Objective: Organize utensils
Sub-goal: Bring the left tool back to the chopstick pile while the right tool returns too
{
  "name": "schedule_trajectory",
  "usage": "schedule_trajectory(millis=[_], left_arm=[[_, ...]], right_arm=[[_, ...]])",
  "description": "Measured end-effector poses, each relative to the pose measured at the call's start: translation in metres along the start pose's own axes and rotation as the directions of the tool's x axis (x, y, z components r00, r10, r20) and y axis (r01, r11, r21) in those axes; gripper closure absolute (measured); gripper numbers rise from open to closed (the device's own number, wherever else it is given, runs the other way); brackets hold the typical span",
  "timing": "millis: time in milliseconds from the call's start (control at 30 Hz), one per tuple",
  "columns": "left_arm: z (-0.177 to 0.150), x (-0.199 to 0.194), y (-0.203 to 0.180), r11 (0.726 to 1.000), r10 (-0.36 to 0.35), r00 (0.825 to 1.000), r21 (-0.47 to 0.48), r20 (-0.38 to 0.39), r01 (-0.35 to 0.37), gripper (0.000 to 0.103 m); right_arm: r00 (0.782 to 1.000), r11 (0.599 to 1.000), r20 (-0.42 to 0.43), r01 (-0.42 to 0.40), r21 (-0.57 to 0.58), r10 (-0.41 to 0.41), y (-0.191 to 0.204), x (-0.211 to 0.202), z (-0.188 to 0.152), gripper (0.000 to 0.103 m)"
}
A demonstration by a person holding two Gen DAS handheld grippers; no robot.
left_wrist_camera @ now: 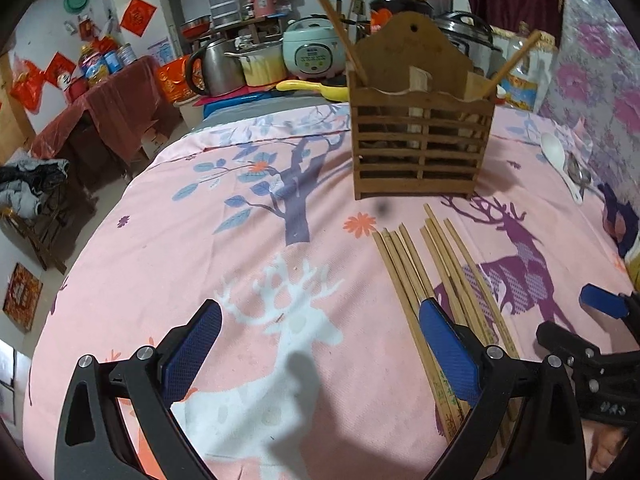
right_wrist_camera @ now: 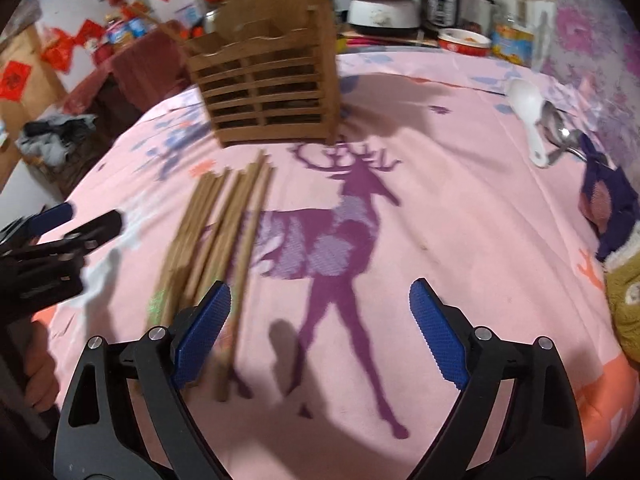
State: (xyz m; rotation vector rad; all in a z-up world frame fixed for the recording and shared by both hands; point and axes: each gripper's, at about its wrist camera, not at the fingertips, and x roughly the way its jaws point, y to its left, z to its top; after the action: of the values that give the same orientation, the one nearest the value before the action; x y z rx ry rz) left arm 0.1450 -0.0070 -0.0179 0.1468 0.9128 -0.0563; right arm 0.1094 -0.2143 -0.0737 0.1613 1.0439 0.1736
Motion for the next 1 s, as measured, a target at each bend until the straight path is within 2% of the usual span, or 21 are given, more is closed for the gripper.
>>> schedule_trajectory(millis=[133, 200, 300, 367, 433, 567, 733, 900, 1000], left_arm=[[0.000, 0.007, 0.003, 1.000, -0.009, 1.000, -0.010, -0.024, 0.009, 0.006], [0.000, 0.010, 0.006, 1.000, -0.016, 0.999, -0.019, -0.035, 0.015, 0.006], [-0.002, 0.011, 0.007, 0.999, -0.027, 0.999, -0.017, -0.043, 0.027, 0.006], [-0.005, 0.011, 0.005, 0.999, -0.036, 0.998, -0.002, -0.051, 0.036, 0.006], [-0.012, 0.009, -0.001, 0.998, -0.061, 0.996, 0.026, -0.065, 0.063, 0.006], [-0.032, 0.002, -0.013, 0.992, -0.073, 0.993, 0.099, -0.089, 0.082, 0.006], [-0.057, -0.008, -0.014, 0.976, -0.156, 0.979, 0.132, -0.129, 0.173, 0.006], [-0.073, -0.013, -0.024, 0.944, -0.225, 0.961, 0.207, -0.163, 0.256, 0.006], [-0.075, -0.016, -0.027, 0.935, -0.238, 0.958, 0.228, -0.161, 0.271, 0.006]], right_arm=[[0.997, 0.994, -0.070, -0.019, -0.110, 0.011, 0.021, 0.013, -0.008, 0.016], [0.998, 0.986, -0.056, 0.030, -0.166, -0.039, 0.028, 0.014, -0.011, 0.017], [0.986, 0.978, -0.032, 0.157, -0.134, -0.163, 0.013, 0.013, -0.006, 0.025], [0.998, 0.998, -0.032, 0.055, -0.036, -0.056, -0.005, 0.005, 0.000, 0.028], [1.000, 1.000, 0.000, 0.005, 0.011, -0.005, -0.013, -0.003, 0.003, 0.028], [0.999, 0.998, 0.037, 0.032, 0.062, -0.035, -0.023, -0.012, 0.007, 0.028], [1.000, 0.985, 0.027, -0.018, 0.169, 0.014, -0.043, -0.011, 0.010, 0.028], [0.998, 0.981, 0.043, -0.044, 0.187, 0.036, -0.047, -0.015, 0.011, 0.028], [0.998, 0.982, 0.041, -0.047, 0.181, 0.040, -0.045, -0.015, 0.011, 0.028]])
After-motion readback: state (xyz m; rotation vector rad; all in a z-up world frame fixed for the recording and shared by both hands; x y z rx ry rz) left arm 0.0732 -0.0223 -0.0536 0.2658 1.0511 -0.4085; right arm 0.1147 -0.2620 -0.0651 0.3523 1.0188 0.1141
